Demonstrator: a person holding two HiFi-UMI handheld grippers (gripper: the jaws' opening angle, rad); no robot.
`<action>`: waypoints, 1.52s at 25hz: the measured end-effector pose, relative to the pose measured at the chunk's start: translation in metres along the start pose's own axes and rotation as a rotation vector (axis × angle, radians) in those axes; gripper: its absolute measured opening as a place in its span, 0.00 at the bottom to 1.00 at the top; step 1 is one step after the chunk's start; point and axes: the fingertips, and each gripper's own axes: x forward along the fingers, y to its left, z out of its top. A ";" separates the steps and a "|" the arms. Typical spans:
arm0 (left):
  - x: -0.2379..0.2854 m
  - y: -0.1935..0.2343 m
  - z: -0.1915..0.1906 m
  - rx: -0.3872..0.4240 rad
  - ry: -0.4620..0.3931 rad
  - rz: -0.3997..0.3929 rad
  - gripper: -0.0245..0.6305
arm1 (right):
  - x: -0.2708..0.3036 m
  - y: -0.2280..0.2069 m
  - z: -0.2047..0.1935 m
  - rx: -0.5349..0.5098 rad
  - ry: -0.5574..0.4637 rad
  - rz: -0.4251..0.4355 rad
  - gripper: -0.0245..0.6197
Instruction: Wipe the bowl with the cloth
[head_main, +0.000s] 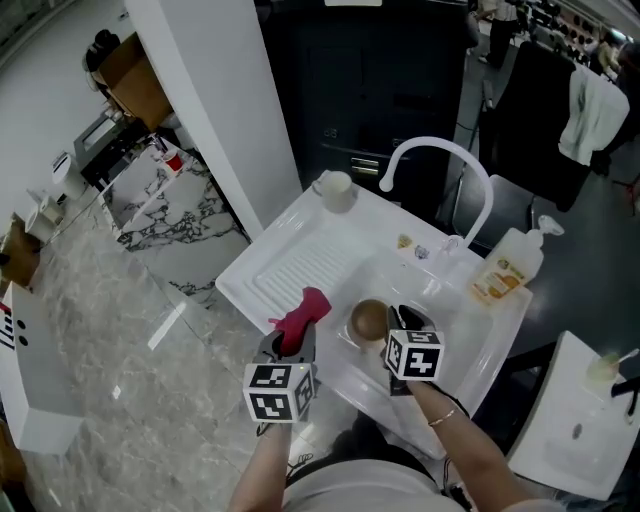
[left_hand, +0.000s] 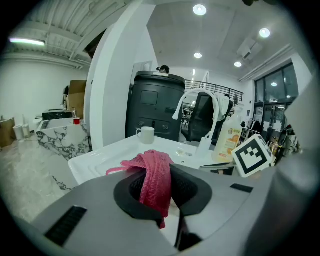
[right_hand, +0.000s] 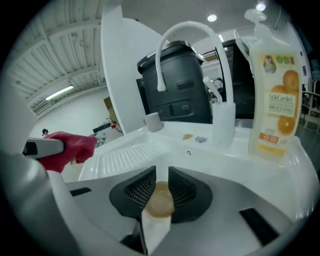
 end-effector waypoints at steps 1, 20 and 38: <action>-0.003 -0.002 0.001 0.004 -0.007 -0.003 0.13 | -0.009 0.004 0.005 -0.008 -0.019 0.006 0.17; -0.059 -0.008 0.021 0.045 -0.120 -0.082 0.13 | -0.143 0.061 0.057 -0.102 -0.282 0.076 0.08; -0.093 -0.005 0.017 0.059 -0.153 -0.098 0.13 | -0.192 0.073 0.053 -0.117 -0.375 0.069 0.04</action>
